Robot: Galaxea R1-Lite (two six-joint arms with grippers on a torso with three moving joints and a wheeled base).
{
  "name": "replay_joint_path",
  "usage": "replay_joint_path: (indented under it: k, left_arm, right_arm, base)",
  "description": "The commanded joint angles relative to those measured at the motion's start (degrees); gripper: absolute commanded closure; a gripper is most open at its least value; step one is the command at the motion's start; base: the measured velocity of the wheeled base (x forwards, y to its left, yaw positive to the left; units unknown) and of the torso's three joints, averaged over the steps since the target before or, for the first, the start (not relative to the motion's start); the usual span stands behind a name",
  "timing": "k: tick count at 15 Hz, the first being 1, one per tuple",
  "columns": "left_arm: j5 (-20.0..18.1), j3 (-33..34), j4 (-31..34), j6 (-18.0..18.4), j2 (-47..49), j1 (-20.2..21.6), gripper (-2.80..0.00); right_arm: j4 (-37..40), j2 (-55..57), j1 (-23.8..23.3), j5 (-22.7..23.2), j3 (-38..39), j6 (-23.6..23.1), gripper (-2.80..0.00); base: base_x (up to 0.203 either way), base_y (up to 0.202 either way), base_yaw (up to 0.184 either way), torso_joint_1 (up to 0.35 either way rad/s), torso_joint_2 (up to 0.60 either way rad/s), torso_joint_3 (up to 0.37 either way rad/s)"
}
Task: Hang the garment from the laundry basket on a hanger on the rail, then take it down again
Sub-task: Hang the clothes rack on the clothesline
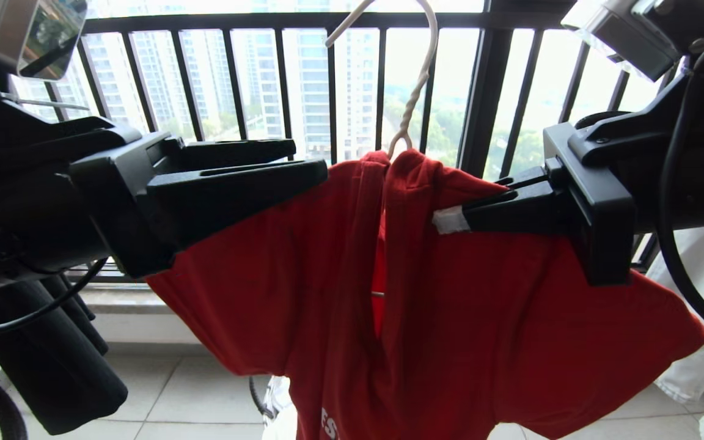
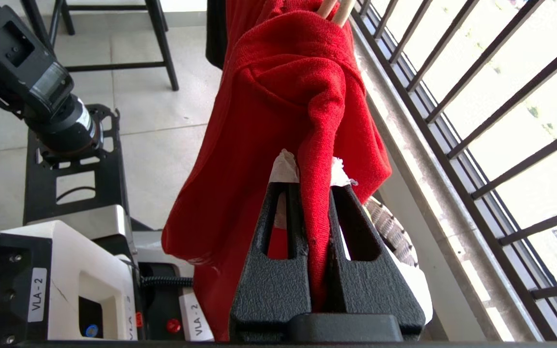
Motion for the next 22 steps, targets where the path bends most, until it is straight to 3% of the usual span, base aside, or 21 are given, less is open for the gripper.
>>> replay_joint_path:
  k: [1, 4, 6, 9, 14, 17, 19, 22]
  left_arm:
    - [-0.14, -0.25, -0.20, -0.17, -0.75, 0.34, 0.00]
    - [0.60, 0.01, -0.15, -0.75, -3.06, 2.00, 0.00]
    - [0.75, -0.63, -0.16, -5.61, -4.13, 3.13, 0.00]
    - [1.98, -0.07, 0.29, -8.59, -7.07, 9.15, 0.00]
    - [2.09, 7.95, 0.31, -8.76, -12.60, 20.71, 0.00]
    - [2.06, 9.91, 0.32, -8.65, -16.18, 21.29, 0.00]
    - [2.08, 9.68, 0.30, -8.64, -14.28, 21.61, 0.00]
    - [2.06, 8.51, 0.33, -8.61, -8.98, 21.96, 0.00]
  right_arm:
    - [0.14, 0.61, -0.71, 0.20, -0.05, -0.11, 0.00]
    - [-1.60, 0.85, -0.66, -0.31, -1.07, -0.47, 0.00]
    - [-3.29, 0.73, -1.44, -2.38, -1.54, -0.27, 0.00]
    - [-3.78, -0.73, -2.67, -4.02, -0.75, 3.03, 0.00]
    - [-6.65, -3.77, -3.95, -13.89, 1.22, 9.85, 0.00]
    - [-6.64, -7.24, -8.14, -17.62, 5.09, 10.47, 0.00]
    - [-6.71, -9.61, -10.70, -20.11, 7.86, 10.60, 0.00]
    - [-6.72, -12.36, -15.22, -20.35, 10.85, 10.90, 0.00]
  base:
    - [0.000, 0.000, 0.000, 0.000, 0.00, 0.000]
    - [0.000, 0.000, 0.000, 0.000, 0.00, 0.000]
    - [0.000, 0.000, 0.000, 0.000, 0.00, 0.000]
    - [0.000, 0.000, 0.000, 0.000, 0.00, 0.000]
    - [0.000, 0.000, 0.000, 0.000, 0.00, 0.000]
    - [0.000, 0.000, 0.000, 0.000, 0.00, 0.000]
    - [0.000, 0.000, 0.000, 0.000, 0.00, 0.000]
    - [0.000, 0.000, 0.000, 0.000, 0.00, 0.000]
